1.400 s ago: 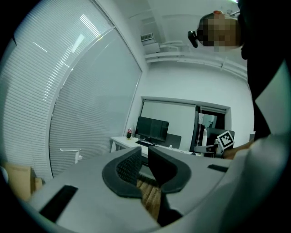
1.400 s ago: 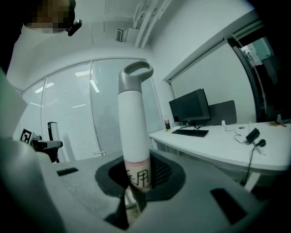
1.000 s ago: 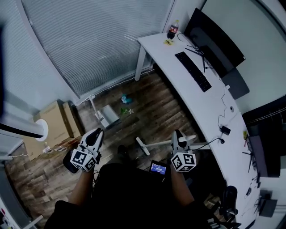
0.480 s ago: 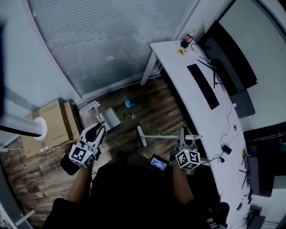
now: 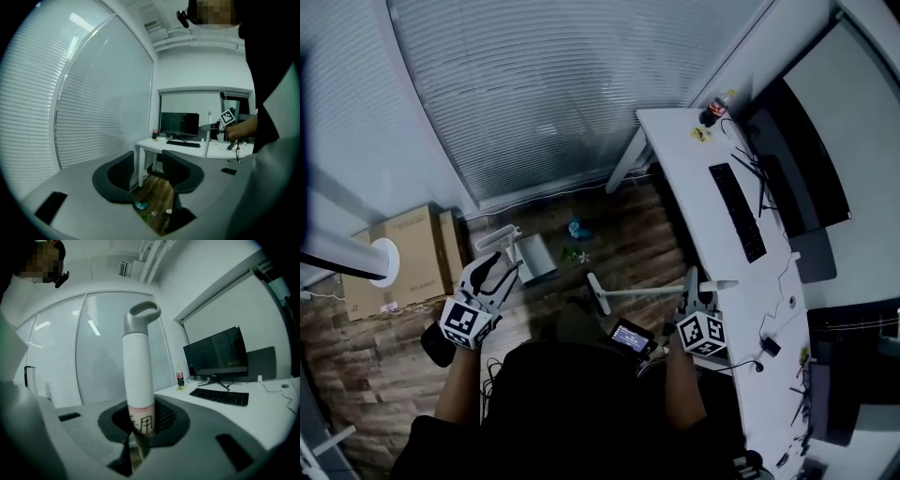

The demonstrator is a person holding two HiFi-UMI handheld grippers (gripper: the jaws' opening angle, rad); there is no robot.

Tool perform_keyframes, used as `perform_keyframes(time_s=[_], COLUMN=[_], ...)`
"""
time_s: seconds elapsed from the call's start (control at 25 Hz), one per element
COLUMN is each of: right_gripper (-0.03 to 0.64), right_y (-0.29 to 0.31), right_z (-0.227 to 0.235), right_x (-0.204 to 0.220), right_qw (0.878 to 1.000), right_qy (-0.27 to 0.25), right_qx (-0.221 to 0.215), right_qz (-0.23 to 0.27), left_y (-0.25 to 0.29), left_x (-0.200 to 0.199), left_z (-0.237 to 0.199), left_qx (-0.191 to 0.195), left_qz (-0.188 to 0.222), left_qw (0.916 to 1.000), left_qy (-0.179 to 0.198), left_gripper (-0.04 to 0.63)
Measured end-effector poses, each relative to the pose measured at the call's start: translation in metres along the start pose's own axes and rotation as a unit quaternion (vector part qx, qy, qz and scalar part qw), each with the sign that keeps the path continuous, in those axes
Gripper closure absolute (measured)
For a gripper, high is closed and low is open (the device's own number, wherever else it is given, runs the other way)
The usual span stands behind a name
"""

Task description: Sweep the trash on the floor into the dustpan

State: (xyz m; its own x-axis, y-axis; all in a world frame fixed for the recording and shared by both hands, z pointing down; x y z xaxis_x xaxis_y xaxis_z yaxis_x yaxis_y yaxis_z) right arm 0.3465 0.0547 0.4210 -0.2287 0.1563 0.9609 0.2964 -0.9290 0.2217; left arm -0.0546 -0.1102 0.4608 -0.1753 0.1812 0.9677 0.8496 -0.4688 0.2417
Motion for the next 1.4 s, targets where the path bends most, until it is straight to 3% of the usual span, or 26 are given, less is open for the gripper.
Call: perform_keyframes(time_s=[0.2,0.44,0.72,0.92,1.08,1.2,1.4], right_gripper=[0.580,0.580,0.580,0.580,0.580,0.580,0.580], right_y=[0.041,0.096,0.151,0.198,0.234,0.258,0.303], right_z=[-0.006,-0.005,0.013,0.025,0.038,0.046,0.054], right_x=[-0.002,0.000,0.005,0.010,0.005,0.005,0.009], right_qw=[1.000,0.998,0.994,0.992,0.991,0.992,0.995], right_qy=[-0.019,-0.027,-0.035,-0.038,-0.040,-0.042,-0.043], right_qx=[-0.017,-0.036,-0.070,-0.087,-0.093,-0.081,-0.060], right_qz=[-0.014,-0.043,-0.072,-0.086,-0.086,-0.082,-0.073], left_y=[0.018,0.054,0.079,0.084,0.088,0.092,0.094], left_x=[0.021,0.050,0.089,0.134,0.153,0.159,0.161], left_z=[-0.028,-0.059,-0.084,-0.093,-0.096,-0.101,-0.106], left_qx=[-0.003,0.012,0.036,0.078,0.086,0.084,0.082], left_qz=[-0.098,-0.222,-0.353,-0.456,-0.499,-0.516,-0.530], left_qw=[0.9937,0.9673,0.9147,0.8645,0.8404,0.8307,0.8270], left_qy=[0.054,0.121,0.193,0.197,0.192,0.193,0.168], left_gripper=[0.393,0.362,0.347,0.347,0.348,0.355,0.426])
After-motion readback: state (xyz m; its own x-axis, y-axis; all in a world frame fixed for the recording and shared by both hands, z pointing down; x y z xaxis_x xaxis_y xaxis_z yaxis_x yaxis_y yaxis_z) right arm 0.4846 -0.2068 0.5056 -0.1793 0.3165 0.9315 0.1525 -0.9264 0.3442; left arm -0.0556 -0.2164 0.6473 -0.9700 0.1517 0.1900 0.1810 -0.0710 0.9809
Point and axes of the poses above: the fingertips, and each gripper's own axes: y forward along the fingers, z to its right, x out of its underside, the point moved 1 cm from there along -y, backward along the fingers, and after that the axes turned 4 degrees about -z, right-handed, at the moved point
